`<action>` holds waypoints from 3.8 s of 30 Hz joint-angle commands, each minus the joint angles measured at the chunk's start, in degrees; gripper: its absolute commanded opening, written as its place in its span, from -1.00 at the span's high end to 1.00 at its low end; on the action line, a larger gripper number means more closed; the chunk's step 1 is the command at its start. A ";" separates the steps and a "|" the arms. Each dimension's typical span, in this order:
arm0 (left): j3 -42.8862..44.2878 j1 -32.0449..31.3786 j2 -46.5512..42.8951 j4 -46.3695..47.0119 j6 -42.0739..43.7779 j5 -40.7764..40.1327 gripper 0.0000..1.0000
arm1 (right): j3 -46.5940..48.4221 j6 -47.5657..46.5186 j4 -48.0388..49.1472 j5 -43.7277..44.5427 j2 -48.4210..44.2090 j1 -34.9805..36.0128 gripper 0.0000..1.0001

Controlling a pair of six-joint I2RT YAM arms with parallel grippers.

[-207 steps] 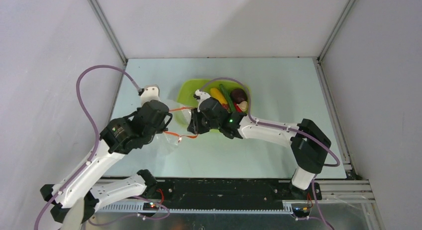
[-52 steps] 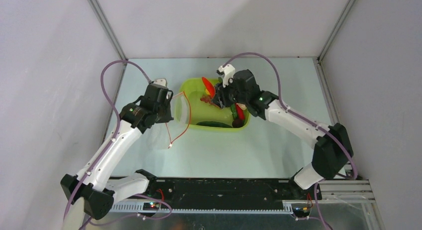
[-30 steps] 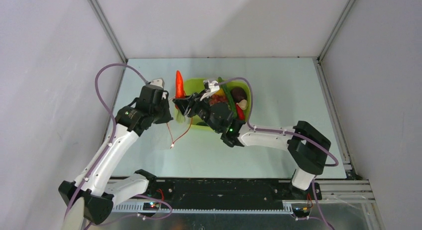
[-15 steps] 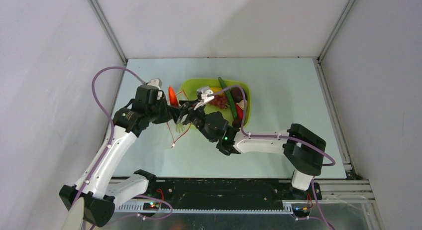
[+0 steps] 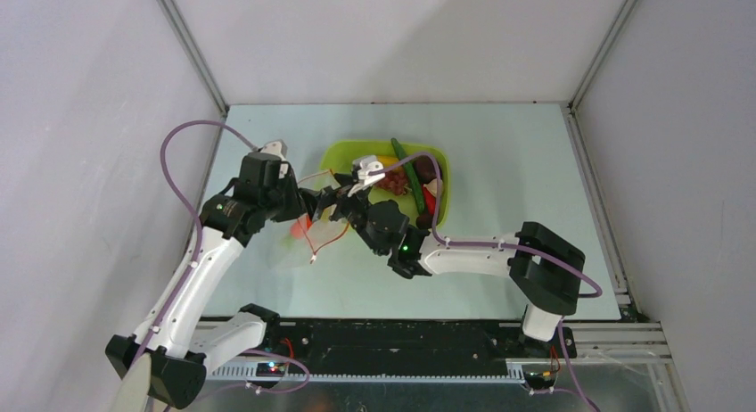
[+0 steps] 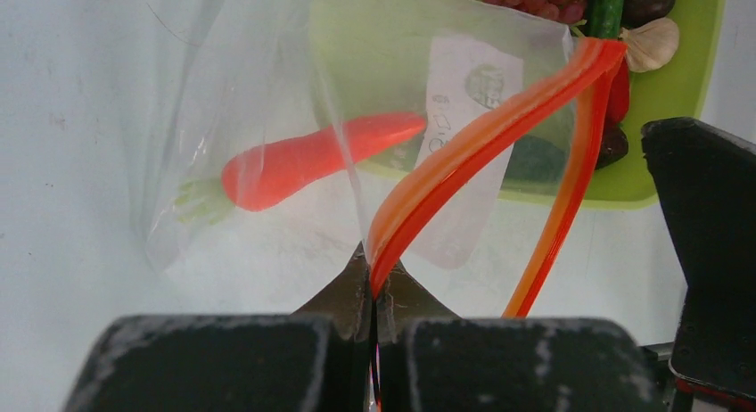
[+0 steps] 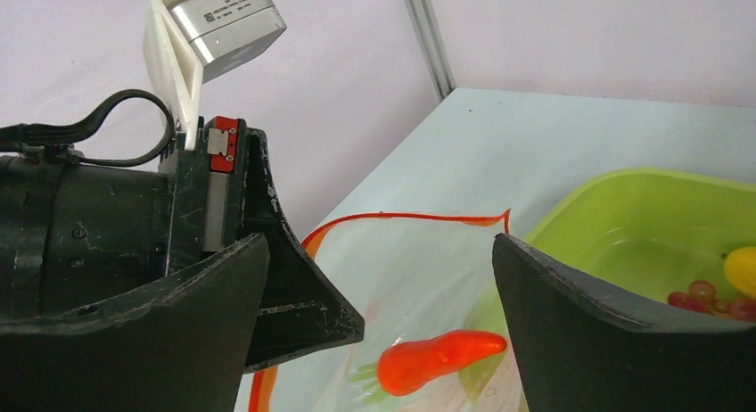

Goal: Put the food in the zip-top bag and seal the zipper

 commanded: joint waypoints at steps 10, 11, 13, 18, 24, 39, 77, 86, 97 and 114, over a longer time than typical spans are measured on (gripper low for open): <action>1.12 0.40 -2.18 -0.19 0.88 -4.65 1.00 | 0.43 -1.72 -26.89 -11.98 -13.23 -8.28 -0.99; 1.10 0.36 -2.25 -0.27 0.94 -5.13 1.00 | 0.50 -1.34 -30.44 -14.71 -14.31 -11.46 -0.99; 1.28 0.39 -2.25 -0.41 1.14 -5.53 1.00 | 0.74 -1.33 -35.18 -25.64 -15.13 -16.50 -0.99; 1.43 0.48 -2.04 -0.79 1.37 -6.63 1.00 | 7.18 -10.26 -52.58 -28.76 -11.04 -22.40 -0.99; 1.45 0.49 -1.56 -1.07 1.22 -6.82 1.00 | 15.82 -11.22 -65.08 -18.43 -1.98 -26.54 -0.90; 0.24 0.42 -1.37 0.69 1.27 -4.76 1.00 | 28.94 -12.51 -60.21 -12.06 16.11 -32.11 -0.53; -0.56 0.46 -1.22 1.33 1.22 -1.48 1.00 | 25.10 -19.05 -52.10 -9.96 6.67 -30.38 0.93; -0.94 0.50 -0.90 1.46 1.12 -1.07 1.00 | 15.05 -18.94 -37.97 -9.93 -8.73 -25.35 0.98; -1.22 0.49 -1.09 1.70 0.94 -0.52 1.00 | 12.22 -18.89 -17.87 -16.81 -14.31 -14.99 0.95; -1.66 0.57 -3.36 1.94 0.78 -0.06 1.00 | 9.26 -10.82 3.50 -18.80 -3.08 -6.39 0.86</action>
